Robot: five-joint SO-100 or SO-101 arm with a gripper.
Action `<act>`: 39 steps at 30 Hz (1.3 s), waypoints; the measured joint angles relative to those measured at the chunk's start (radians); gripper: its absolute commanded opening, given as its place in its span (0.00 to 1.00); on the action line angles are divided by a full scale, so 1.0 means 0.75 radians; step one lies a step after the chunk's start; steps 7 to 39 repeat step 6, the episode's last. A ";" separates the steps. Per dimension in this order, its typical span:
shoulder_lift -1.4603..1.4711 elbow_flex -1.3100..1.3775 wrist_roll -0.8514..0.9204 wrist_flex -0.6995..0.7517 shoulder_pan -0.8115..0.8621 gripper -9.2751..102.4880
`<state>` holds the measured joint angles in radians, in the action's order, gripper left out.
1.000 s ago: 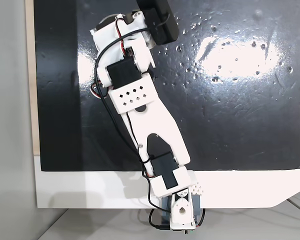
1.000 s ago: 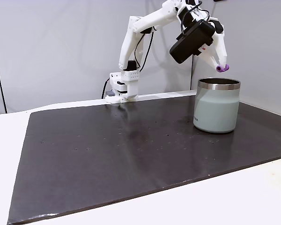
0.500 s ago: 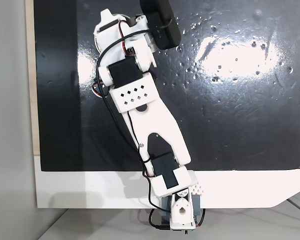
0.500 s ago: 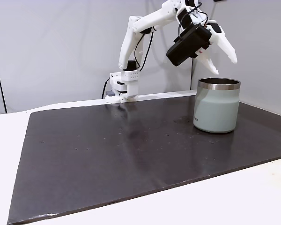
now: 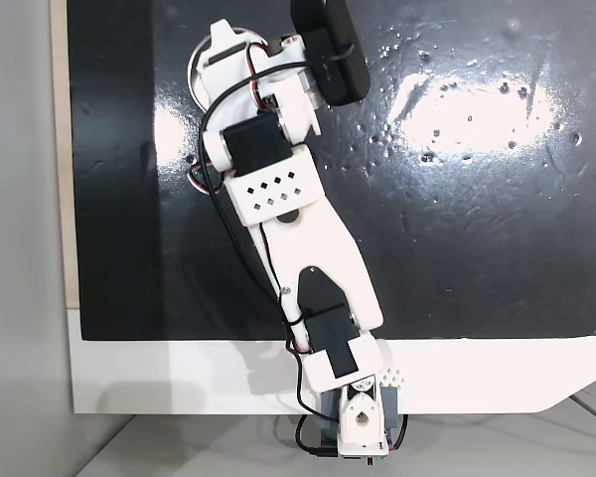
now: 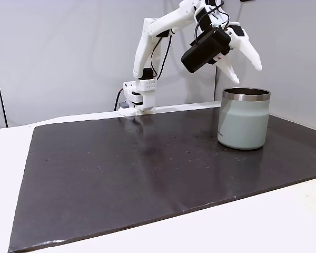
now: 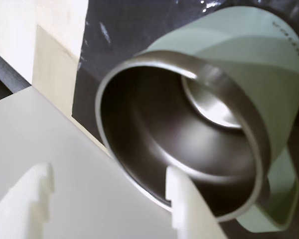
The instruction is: Grasp a pengrip and put it in the cup.
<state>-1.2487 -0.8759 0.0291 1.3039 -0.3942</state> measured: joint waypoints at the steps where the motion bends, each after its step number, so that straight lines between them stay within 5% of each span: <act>1: 0.000 0.000 0.000 0.004 0.000 0.33; 39: 0.000 0.000 -0.006 0.020 0.004 0.33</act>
